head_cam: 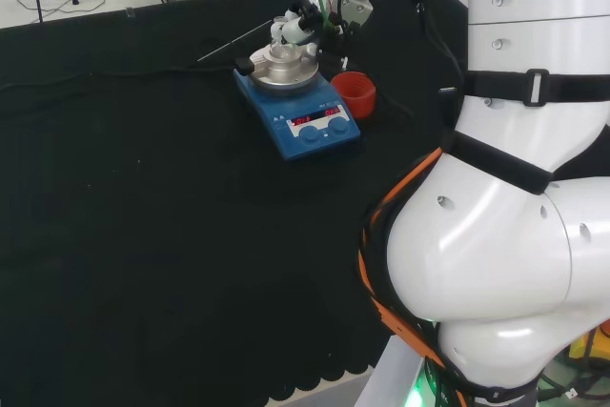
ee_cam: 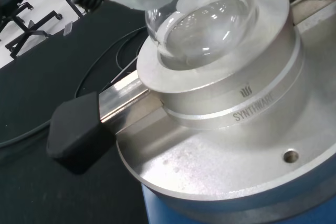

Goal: Place the round-bottom flask on the heater.

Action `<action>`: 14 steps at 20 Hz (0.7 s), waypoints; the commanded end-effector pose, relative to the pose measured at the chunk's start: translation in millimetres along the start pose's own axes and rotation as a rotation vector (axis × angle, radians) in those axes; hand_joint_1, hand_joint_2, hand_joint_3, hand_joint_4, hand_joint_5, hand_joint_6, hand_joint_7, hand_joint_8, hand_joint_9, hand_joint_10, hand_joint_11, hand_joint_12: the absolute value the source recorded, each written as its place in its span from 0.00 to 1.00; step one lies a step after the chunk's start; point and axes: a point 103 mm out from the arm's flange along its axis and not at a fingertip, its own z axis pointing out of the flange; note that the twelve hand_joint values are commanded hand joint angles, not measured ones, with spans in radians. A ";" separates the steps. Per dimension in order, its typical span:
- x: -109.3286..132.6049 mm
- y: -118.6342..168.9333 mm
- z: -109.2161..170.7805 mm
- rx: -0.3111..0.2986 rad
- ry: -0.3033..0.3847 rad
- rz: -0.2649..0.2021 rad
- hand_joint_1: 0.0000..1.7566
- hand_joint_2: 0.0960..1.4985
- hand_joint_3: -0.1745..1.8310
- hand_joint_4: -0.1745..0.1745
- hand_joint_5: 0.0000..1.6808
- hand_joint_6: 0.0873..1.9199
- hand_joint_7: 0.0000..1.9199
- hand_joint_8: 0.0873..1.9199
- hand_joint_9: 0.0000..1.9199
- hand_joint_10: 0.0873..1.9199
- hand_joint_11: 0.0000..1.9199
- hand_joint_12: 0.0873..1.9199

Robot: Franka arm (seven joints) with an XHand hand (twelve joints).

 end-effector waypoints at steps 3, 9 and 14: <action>0.0 -1.5 -1.4 -0.003 -0.010 -0.003 0.60 0.47 0.51 0.49 0.55 0.69 0.19 0.34 0.27 0.35 0.07 0.70; -5.4 -1.6 -9.0 0.007 -0.036 -0.008 0.60 0.47 0.51 0.49 0.55 0.69 0.19 0.34 0.27 0.35 0.07 0.70; -7.5 -2.5 -11.4 0.007 -0.041 -0.005 0.60 0.47 0.51 0.49 0.55 0.69 0.18 0.34 0.27 0.35 0.07 0.70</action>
